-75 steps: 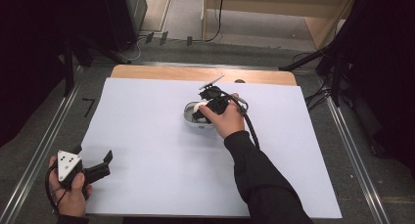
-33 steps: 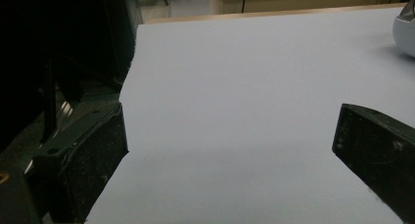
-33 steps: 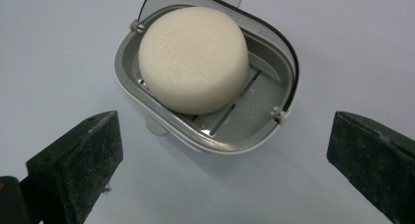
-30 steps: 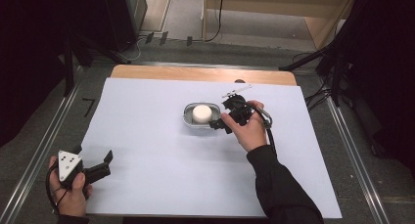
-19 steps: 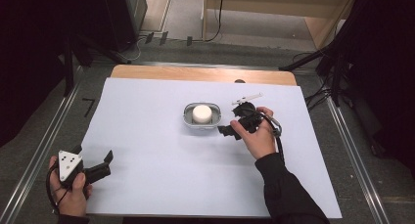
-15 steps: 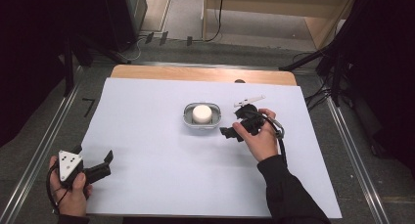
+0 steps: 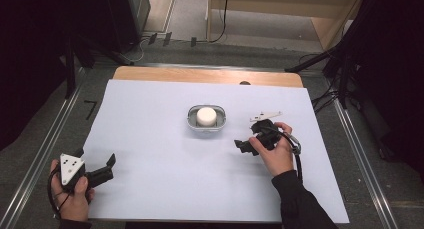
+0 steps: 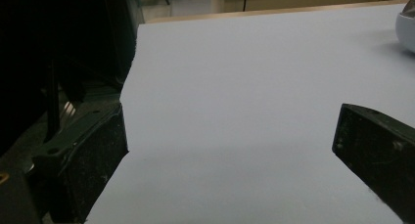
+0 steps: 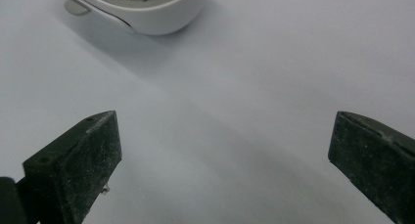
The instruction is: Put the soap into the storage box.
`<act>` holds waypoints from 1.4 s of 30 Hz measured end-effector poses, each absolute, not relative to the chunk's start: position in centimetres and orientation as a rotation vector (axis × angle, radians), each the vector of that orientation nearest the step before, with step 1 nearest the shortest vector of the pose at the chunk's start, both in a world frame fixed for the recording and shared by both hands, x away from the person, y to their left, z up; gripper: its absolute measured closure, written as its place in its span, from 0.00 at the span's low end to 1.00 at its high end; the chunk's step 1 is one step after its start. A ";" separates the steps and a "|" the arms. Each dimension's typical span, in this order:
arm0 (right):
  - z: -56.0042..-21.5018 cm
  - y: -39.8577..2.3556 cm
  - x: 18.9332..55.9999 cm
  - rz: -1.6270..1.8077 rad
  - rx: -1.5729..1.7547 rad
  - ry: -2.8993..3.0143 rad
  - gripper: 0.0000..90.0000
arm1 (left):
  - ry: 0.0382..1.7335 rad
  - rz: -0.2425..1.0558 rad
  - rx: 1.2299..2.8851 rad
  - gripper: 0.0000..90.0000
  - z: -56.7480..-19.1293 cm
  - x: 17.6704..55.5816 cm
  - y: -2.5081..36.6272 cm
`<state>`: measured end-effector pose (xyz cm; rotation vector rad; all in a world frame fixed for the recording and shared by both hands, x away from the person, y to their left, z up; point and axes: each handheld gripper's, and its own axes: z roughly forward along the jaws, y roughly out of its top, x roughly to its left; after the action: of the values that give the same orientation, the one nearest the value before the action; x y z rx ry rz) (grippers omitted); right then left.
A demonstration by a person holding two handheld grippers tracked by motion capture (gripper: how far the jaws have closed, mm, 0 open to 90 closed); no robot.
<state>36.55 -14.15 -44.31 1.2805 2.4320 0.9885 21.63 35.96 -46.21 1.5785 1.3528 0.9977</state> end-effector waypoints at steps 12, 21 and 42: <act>-45.5 -17.1 35.1 1.026 1.299 2.380 0.00 | 1.355 1.001 1.579 0.00 -46.2 21.6 35.9; -46.7 -19.3 33.9 1.066 1.318 2.350 0.00 | 1.354 1.004 1.579 0.00 -46.2 21.6 35.9; -48.0 -24.6 30.8 1.104 1.364 2.230 0.00 | 1.348 1.010 1.578 0.00 -46.2 21.6 35.9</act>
<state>30.81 -24.60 -48.02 1.3637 2.2295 1.1042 21.57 35.85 -46.23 1.5782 1.3483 1.0098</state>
